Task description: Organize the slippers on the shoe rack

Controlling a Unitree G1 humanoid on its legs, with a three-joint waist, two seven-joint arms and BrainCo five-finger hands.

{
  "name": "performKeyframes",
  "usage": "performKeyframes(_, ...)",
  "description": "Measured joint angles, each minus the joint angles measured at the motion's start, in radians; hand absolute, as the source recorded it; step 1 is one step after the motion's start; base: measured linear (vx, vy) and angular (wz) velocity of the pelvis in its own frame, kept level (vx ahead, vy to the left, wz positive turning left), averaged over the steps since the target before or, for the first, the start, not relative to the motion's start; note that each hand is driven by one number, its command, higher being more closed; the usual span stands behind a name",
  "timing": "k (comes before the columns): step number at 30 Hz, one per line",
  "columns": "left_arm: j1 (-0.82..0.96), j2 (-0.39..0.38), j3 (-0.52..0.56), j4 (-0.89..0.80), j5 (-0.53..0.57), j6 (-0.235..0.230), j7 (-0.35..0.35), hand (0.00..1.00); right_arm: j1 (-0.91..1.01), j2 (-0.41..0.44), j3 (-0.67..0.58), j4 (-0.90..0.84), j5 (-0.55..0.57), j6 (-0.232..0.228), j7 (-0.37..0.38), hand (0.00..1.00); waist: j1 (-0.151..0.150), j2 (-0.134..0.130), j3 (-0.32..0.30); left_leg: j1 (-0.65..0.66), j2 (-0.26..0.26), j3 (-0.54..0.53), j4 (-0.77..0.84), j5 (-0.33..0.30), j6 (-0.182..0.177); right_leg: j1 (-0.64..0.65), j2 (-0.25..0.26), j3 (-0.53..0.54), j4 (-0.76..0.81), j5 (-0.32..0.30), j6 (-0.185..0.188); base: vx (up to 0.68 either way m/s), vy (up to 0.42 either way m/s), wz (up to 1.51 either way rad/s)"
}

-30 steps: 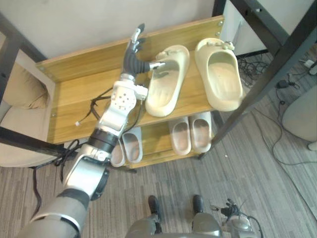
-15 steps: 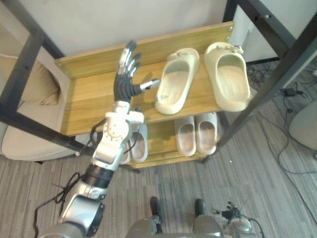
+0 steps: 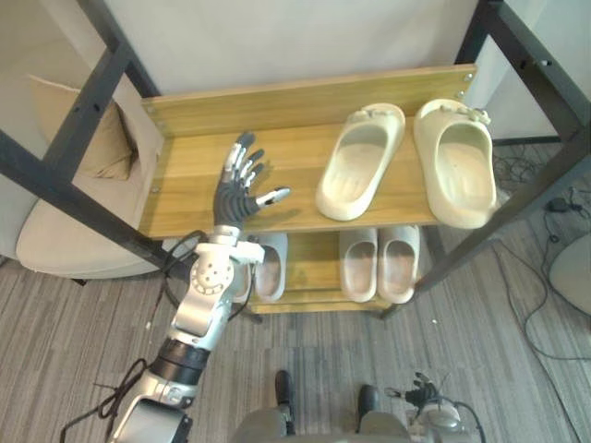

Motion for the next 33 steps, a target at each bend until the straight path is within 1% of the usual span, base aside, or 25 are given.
performKeyframes(10, -0.003, -0.043, -0.099, 0.001, -0.001, 0.011, -0.021, 0.0, -0.001, 0.001, 0.008, 0.002, 0.0, 0.0, 0.0, 0.0, -0.002, -0.005, -0.006, 0.0, 0.001, 0.003, 0.0, 0.0, 0.0, -0.006, 0.001, 0.002, -0.002, 0.0, 0.0, 0.0, 0.0, 0.0)
performKeyframes(21, -0.059, -0.049, -0.19, 0.021, -0.002, 0.013, -0.039, 0.0, -0.007, 0.003, 0.007, 0.002, 0.0, 0.0, -0.001, 0.0, -0.015, -0.006, -0.006, -0.001, 0.004, 0.027, 0.0, -0.005, -0.003, -0.021, 0.002, 0.026, -0.002, 0.001, 0.0, 0.0, -0.001, -0.07)
performKeyframes(26, -0.088, -0.084, -0.214, 0.038, -0.015, 0.013, -0.039, 0.0, -0.013, 0.005, 0.006, 0.003, 0.0, 0.0, -0.003, 0.0, -0.019, -0.006, -0.006, -0.005, 0.005, 0.037, 0.0, -0.009, -0.004, -0.034, 0.002, 0.044, -0.002, 0.004, 0.001, 0.01, -0.001, -0.11)
performKeyframes(28, -0.116, -0.086, -0.241, 0.054, -0.019, 0.013, -0.039, 0.0, -0.015, 0.006, 0.006, 0.003, 0.0, 0.0, -0.003, 0.0, -0.022, -0.006, -0.006, -0.005, 0.006, 0.041, 0.0, -0.01, -0.007, -0.036, 0.002, 0.047, -0.002, 0.004, 0.001, 0.01, -0.001, -0.05)
performKeyframes(33, -0.121, -0.09, -0.242, 0.057, -0.019, 0.011, -0.036, 0.0, -0.019, 0.008, 0.006, 0.003, 0.0, 0.0, -0.005, 0.0, -0.025, -0.006, -0.006, -0.005, 0.006, 0.047, 0.0, -0.011, -0.007, -0.038, 0.002, 0.049, -0.002, 0.004, 0.001, 0.0, 0.0, -0.01)
